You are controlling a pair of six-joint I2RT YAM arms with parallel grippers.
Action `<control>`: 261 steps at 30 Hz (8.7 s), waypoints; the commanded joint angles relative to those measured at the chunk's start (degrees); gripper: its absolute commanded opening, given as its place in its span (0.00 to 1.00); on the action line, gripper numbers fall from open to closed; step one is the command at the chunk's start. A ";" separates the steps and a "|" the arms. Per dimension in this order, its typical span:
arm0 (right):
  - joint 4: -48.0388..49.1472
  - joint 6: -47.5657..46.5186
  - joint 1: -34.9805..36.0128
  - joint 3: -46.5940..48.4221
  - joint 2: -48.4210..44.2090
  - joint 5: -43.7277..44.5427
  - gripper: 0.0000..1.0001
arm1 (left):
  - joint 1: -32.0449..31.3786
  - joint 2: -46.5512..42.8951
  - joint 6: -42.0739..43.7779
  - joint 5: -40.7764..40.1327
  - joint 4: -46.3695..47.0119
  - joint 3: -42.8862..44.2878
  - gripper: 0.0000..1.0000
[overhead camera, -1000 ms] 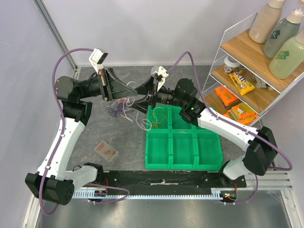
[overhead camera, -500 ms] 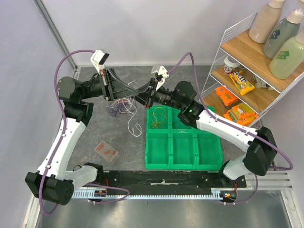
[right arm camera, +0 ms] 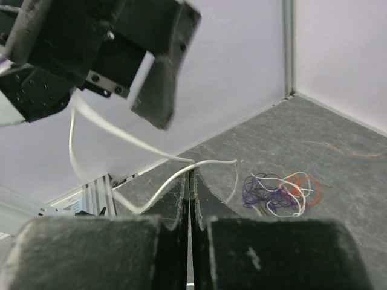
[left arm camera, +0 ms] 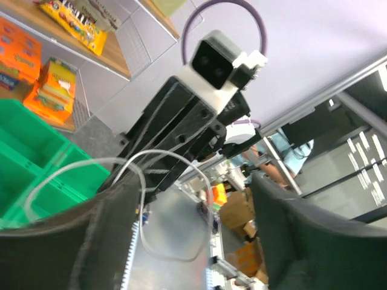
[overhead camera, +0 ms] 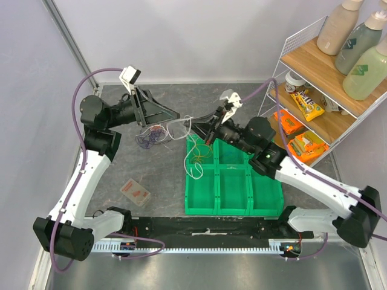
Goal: Untangle the cables
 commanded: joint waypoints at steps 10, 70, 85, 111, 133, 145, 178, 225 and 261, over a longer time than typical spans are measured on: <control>-28.14 -8.23 -0.21 2.87 -16.33 32.66 0.00 | -0.39 -4.35 33.73 -12.60 -36.84 4.19 0.94; -58.31 1.62 -25.26 -7.85 6.25 38.32 0.03 | -0.30 -9.28 43.09 -27.01 -49.19 -8.46 0.97; -61.58 -1.20 -19.29 0.94 -4.82 24.71 0.67 | 15.87 3.62 36.60 -26.87 -41.56 -13.29 0.55; -31.16 4.33 0.49 8.77 20.14 10.28 0.67 | 19.30 31.76 27.01 -45.94 -34.97 -7.75 0.49; -24.65 4.25 2.86 24.91 38.23 7.47 0.77 | 19.21 15.44 32.37 -45.42 -33.99 -11.09 0.02; -7.95 15.58 2.78 43.55 59.93 14.67 0.90 | 19.21 -6.72 28.42 -33.03 -39.01 -7.23 0.02; -28.69 11.80 -3.02 80.48 88.87 30.13 0.85 | 19.21 15.61 -2.87 -31.52 -19.32 83.30 0.02; -36.14 4.96 -14.63 35.66 50.20 -3.29 0.62 | 19.39 3.80 48.37 -49.37 -48.95 9.22 0.02; -19.47 14.71 -8.21 28.53 49.05 5.89 0.44 | 7.96 35.19 38.53 -31.27 -30.75 -1.25 0.66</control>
